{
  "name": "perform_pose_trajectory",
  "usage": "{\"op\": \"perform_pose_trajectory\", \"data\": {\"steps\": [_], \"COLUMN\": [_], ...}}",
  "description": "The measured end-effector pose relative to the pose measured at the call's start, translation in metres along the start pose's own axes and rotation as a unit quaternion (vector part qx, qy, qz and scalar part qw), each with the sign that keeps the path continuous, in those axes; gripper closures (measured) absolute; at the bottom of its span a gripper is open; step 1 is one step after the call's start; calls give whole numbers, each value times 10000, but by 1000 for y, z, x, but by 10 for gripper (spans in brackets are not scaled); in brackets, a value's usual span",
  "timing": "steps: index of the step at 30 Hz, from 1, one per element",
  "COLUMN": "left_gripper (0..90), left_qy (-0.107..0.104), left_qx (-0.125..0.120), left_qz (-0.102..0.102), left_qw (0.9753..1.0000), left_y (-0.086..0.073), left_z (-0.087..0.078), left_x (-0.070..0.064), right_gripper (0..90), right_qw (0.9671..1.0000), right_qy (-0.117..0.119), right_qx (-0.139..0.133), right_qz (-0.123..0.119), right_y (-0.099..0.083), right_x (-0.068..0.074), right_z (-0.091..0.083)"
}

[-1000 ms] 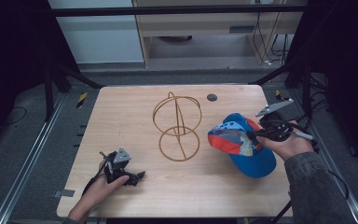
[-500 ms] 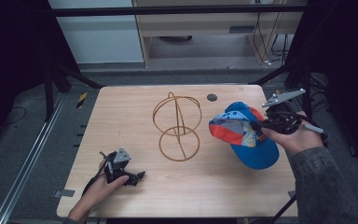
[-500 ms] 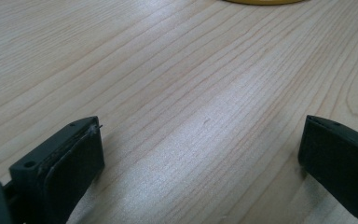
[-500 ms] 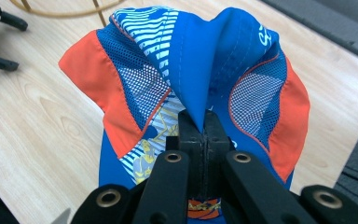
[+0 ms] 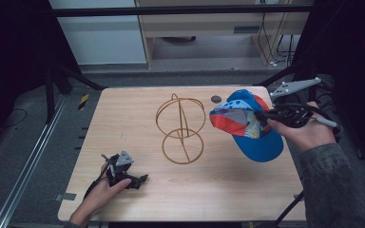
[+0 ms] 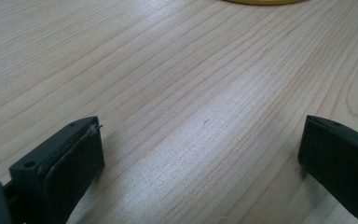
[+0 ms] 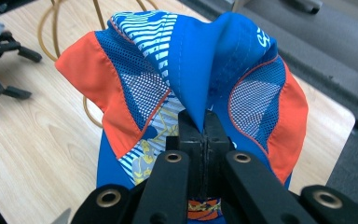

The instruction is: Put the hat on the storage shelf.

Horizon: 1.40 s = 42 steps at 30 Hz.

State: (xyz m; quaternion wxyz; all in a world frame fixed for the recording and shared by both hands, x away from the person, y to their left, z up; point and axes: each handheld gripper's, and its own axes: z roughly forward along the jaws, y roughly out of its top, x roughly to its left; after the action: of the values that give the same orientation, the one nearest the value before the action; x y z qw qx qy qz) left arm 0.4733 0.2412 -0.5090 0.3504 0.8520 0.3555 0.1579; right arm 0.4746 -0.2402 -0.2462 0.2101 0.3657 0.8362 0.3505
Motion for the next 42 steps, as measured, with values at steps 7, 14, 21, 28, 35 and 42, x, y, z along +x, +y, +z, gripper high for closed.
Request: {"op": "perform_pose_trajectory", "data": {"steps": [7,14,21,28,35,42], "left_gripper": [0,0,0,0,0,0], "left_qy": [-1,-1,-2,7,5,-2], "left_qx": [16,9,10,6,13,14], "left_qz": [8,0,1,0,12,1], "left_qw": [10000,10000,10000,10000,10000,10000], "left_y": [0,0,0,0,0,0], "left_z": [0,0,0,0,0,0], "left_x": [0,0,0,0,0,0], "right_gripper": [898,898,897,898,896,896], "right_qw": [9993,9981,9961,9944,9934,9929], "right_qy": [-24,23,181,313,474,589], "right_qx": [-313,-518,-639,-607,-418,-176], "right_qz": [-190,-347,-573,-811,-961,-1015], "right_y": [22,47,78,112,138,148], "right_x": [11,21,35,50,59,65], "right_z": [-11,-14,-1,23,47,66]}}
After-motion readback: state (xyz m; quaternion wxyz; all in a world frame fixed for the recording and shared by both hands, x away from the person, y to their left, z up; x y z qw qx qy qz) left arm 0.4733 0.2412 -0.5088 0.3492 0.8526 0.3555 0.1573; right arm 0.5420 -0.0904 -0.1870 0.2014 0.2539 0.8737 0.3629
